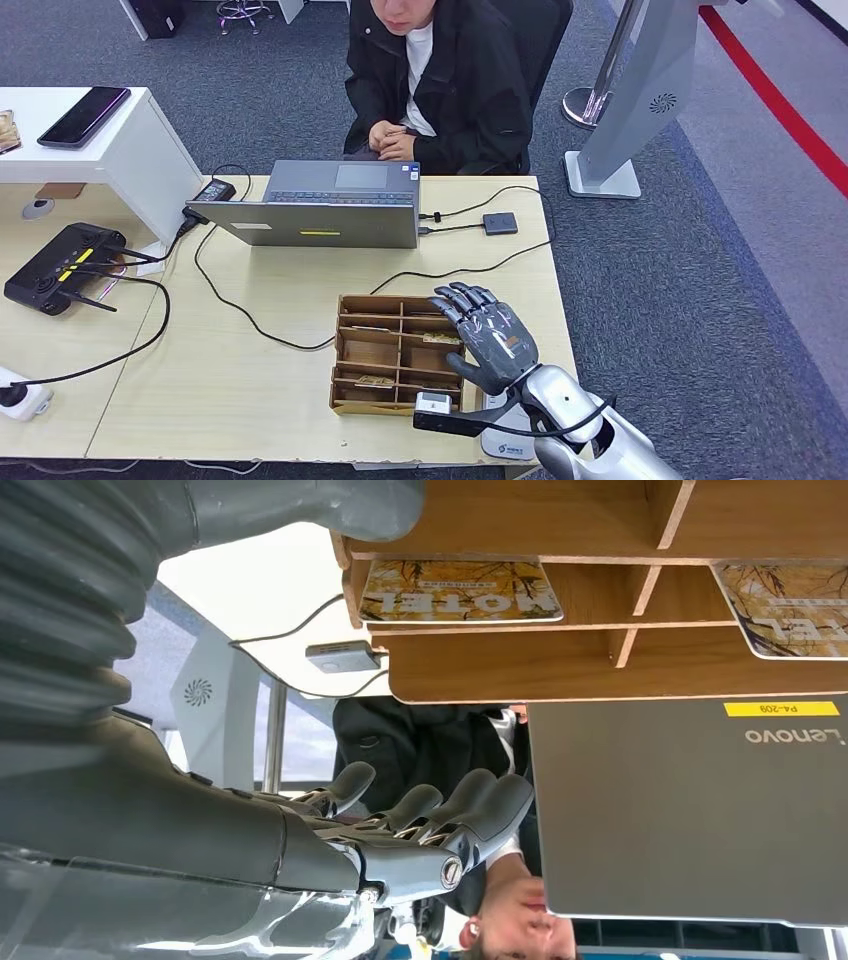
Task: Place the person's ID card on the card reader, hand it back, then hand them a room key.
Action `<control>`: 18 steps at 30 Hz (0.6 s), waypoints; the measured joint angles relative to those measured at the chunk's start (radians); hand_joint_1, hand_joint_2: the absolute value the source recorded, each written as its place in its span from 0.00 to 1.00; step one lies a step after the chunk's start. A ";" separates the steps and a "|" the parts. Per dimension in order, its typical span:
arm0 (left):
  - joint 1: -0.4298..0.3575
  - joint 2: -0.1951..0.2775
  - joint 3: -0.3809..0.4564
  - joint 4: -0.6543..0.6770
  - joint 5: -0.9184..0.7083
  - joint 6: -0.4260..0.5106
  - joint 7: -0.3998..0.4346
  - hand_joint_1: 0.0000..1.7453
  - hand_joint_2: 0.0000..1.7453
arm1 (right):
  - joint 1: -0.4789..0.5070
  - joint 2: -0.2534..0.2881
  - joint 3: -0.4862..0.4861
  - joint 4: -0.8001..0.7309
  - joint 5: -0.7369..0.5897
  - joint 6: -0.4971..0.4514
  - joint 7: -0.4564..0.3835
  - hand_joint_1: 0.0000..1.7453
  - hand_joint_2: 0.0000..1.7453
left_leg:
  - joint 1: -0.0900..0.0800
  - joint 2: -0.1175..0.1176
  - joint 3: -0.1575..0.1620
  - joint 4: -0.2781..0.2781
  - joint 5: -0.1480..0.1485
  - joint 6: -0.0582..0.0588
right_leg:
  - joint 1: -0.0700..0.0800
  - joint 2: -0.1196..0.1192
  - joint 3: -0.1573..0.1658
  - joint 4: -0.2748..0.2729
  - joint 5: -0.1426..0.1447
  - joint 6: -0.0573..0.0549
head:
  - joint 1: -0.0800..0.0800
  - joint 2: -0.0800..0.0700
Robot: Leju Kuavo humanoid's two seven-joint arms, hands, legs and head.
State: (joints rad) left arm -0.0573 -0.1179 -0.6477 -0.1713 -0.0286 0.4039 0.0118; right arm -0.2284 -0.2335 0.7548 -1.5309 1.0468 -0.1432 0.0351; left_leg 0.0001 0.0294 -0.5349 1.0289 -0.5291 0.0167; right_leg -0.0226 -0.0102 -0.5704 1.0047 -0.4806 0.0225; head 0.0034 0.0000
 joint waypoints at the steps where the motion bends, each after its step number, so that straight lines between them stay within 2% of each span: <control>1: 0.000 0.000 0.000 0.000 0.000 0.000 0.000 0.00 0.00 | -0.001 0.000 0.000 0.001 0.000 0.000 0.000 0.24 1.00 | 0.000 0.000 0.000 0.000 0.000 0.000 | 0.000 0.000 0.000 0.000 0.000 0.000 | 0.000 0.000; 11: 0.000 0.000 0.000 0.000 -0.001 -0.001 0.000 0.00 0.00 | -0.008 0.000 -0.001 0.002 -0.007 0.013 0.000 0.33 1.00 | 0.000 0.000 0.000 0.000 0.000 0.000 | 0.000 0.000 0.000 0.000 0.000 0.000 | 0.000 0.000; 18: 0.000 0.000 0.000 0.000 -0.001 -0.001 0.000 0.00 0.00 | -0.011 0.000 -0.005 0.002 -0.010 0.018 0.003 0.34 1.00 | 0.000 0.000 0.000 0.000 0.000 0.000 | 0.000 0.000 0.000 0.000 0.000 0.000 | 0.000 0.000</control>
State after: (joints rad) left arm -0.0573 -0.1182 -0.6477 -0.1713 -0.0298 0.4032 0.0118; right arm -0.2390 -0.2335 0.7500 -1.5286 1.0371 -0.1256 0.0381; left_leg 0.0001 0.0294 -0.5348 1.0289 -0.5291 0.0167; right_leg -0.0226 -0.0102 -0.5704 1.0047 -0.4806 0.0225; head 0.0034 0.0000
